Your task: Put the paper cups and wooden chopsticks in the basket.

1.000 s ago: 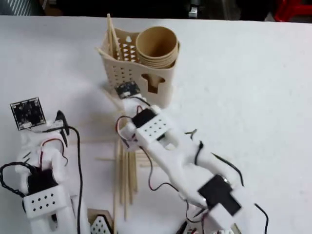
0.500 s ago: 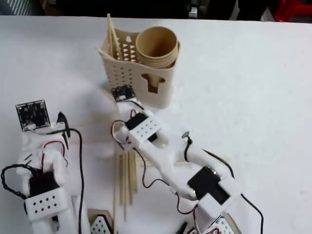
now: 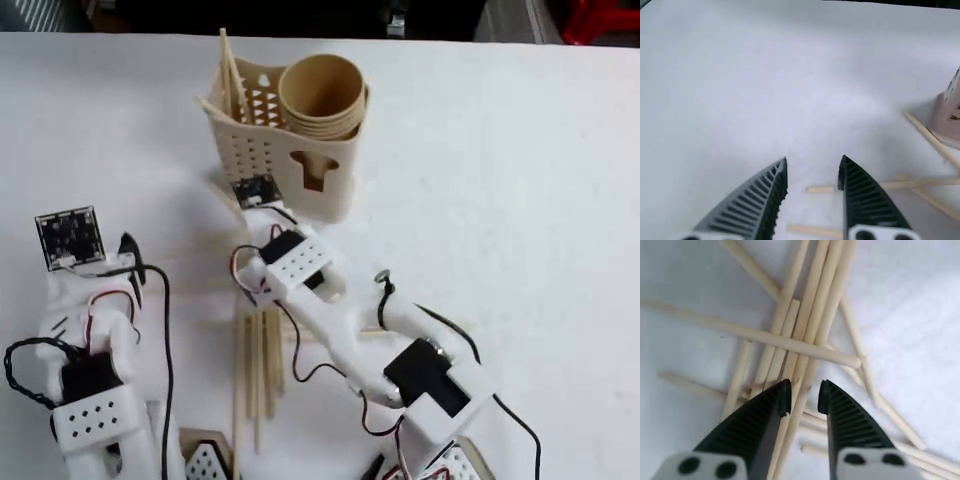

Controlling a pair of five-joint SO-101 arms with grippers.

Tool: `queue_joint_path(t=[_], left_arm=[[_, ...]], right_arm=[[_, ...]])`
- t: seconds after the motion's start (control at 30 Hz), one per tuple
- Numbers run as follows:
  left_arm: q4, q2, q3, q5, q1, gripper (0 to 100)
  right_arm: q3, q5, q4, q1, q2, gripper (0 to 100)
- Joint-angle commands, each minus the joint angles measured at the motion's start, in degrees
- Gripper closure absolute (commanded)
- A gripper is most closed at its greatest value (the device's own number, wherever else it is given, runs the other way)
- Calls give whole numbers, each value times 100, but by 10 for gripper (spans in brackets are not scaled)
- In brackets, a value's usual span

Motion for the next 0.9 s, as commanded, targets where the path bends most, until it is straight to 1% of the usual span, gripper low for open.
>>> queue_joint_path(t=[0.0,0.23,0.5,0.77,0.87], left_arm=[[-88,-84,-26,-70,-40,821],[-88,-84,-26,-70,-40,822],[-88,-84,-18,-70,-40,823],[-88,-84,-18,-70,-40,823],[-88,-84,-18,-70,-40,823]], right_arm=[[-9,-44,-31,-22,-13,904],[-9,-53,-66,-233,-4,904],[-9,-26,-40,233,180,904],[-26,-18,-31,242,426,909],[-35,-9,-31,233,426,960]])
